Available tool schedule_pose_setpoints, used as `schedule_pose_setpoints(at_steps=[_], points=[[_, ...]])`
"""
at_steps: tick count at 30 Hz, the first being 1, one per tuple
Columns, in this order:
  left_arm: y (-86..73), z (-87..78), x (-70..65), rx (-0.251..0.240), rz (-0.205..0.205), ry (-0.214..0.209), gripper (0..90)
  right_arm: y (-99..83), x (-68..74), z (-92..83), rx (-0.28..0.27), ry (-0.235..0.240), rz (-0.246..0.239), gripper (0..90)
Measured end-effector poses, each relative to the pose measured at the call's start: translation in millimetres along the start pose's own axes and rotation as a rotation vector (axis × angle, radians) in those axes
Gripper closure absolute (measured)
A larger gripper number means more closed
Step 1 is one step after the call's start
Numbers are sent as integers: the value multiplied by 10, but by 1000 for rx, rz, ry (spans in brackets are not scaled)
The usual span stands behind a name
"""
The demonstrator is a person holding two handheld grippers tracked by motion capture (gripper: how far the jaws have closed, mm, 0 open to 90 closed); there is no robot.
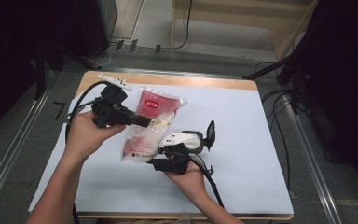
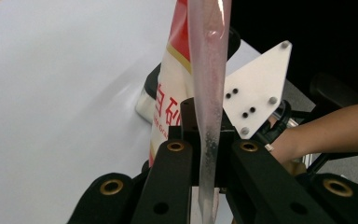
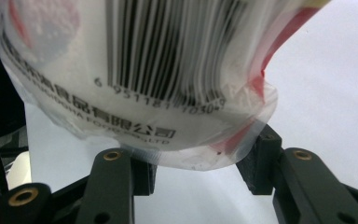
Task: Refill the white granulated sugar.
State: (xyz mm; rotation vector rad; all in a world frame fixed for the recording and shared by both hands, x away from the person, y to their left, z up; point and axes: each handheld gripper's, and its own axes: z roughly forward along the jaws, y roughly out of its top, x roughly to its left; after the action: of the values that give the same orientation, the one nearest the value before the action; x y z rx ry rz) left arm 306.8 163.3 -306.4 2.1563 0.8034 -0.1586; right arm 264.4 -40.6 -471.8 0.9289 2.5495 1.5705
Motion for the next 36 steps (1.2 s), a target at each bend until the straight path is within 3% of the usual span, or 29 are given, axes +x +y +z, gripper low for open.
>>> schedule_pose_setpoints(at_steps=[6, 14, 19, 27, 31, 36], points=[[5, -146, -9, -53, 3, 21, 897, 8, -49, -16, 20, 7, 17, 553], [-46, -214, 144, -47, -5, 86, 892, 48, -88, -65, 18, 33, -3, 554], [-73, -140, 258, -20, -18, 126, 891, 81, -102, -89, 27, 65, -6, 539], [-91, 70, 522, -10, -67, 116, 890, 82, -131, -125, 44, 70, -11, 533], [-104, 166, 626, -19, -69, 125, 890, 89, -147, -154, 37, 65, -21, 533], [-126, 261, 729, -21, -64, 178, 889, 88, -158, -167, 37, 60, -19, 535]])
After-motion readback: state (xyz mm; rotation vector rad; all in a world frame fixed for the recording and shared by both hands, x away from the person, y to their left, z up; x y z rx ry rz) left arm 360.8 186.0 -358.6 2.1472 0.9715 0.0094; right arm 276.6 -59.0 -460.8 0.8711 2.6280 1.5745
